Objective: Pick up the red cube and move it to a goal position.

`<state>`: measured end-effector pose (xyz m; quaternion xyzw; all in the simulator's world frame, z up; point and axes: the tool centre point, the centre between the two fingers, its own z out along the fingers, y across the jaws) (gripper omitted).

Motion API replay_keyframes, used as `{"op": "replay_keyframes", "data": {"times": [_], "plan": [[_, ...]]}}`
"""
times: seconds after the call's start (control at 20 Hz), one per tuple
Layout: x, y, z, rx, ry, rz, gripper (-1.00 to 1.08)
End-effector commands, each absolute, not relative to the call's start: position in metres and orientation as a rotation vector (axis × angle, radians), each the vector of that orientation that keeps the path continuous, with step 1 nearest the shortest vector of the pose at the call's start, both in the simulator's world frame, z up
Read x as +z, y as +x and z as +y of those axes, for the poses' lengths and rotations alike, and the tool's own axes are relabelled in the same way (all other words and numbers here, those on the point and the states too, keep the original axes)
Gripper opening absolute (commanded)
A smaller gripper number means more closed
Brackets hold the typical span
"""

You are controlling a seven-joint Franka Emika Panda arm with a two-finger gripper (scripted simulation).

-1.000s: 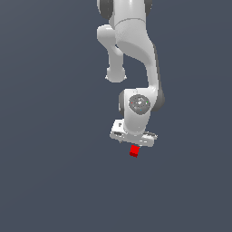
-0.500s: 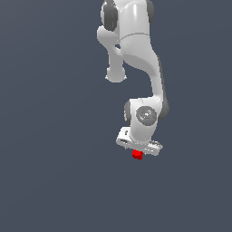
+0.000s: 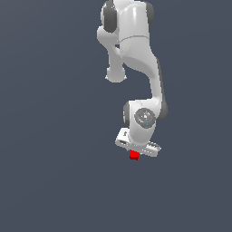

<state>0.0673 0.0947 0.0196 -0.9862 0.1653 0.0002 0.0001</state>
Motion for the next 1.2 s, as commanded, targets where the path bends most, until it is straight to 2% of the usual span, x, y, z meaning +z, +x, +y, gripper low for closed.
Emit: {"op": "replay_keyframes", "data": {"times": [0.0, 0.7, 1.15], "plan": [[0.020, 0.067, 0.094, 0.000, -3.098, 0.520, -1.00], [0.022, 0.065, 0.092, 0.001, -3.099, 0.519, -1.00], [0.040, 0.046, 0.079, 0.001, -3.099, 0.519, -1.00]]}}
